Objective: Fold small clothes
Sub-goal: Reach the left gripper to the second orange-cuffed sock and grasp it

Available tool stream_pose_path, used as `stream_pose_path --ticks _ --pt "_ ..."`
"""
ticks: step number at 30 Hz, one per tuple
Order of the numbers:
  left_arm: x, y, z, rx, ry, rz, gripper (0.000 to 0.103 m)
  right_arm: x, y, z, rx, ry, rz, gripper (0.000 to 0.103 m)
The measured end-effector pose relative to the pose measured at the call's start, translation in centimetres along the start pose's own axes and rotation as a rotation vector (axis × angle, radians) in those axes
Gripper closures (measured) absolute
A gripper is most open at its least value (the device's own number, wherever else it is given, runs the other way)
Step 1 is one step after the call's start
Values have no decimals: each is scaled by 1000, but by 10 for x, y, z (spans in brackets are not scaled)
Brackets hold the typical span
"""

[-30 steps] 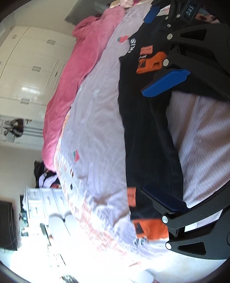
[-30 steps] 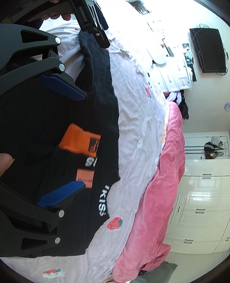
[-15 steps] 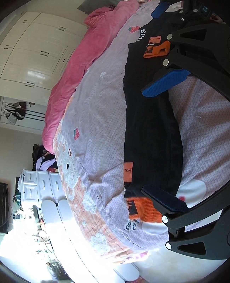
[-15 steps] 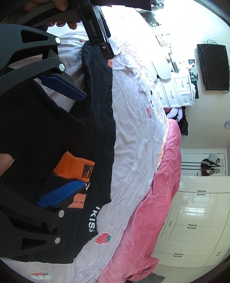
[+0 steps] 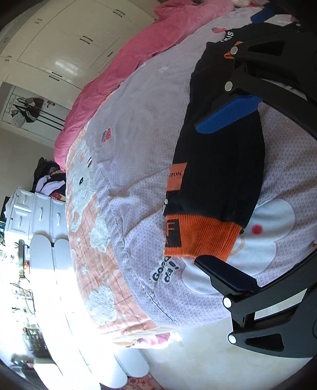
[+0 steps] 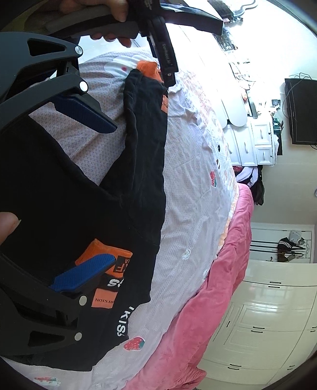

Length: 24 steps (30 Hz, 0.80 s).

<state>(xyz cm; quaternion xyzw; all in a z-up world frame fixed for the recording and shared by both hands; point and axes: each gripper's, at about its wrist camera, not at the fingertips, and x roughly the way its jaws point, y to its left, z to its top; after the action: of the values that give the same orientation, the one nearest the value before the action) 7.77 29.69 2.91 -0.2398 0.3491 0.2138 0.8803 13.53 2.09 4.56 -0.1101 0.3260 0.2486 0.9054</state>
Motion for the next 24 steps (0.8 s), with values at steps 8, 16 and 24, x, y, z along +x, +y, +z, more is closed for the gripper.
stream_pose_path --ticks 8,16,24 --pt "13 42 5 -163 43 -34 9 2 -9 -1 29 7 -14 4" --pt "23 52 -2 -249 73 -129 17 2 -21 -3 68 13 -30 4" --pt "23 47 -4 -251 77 -171 97 1 -29 -4 95 10 -39 4"
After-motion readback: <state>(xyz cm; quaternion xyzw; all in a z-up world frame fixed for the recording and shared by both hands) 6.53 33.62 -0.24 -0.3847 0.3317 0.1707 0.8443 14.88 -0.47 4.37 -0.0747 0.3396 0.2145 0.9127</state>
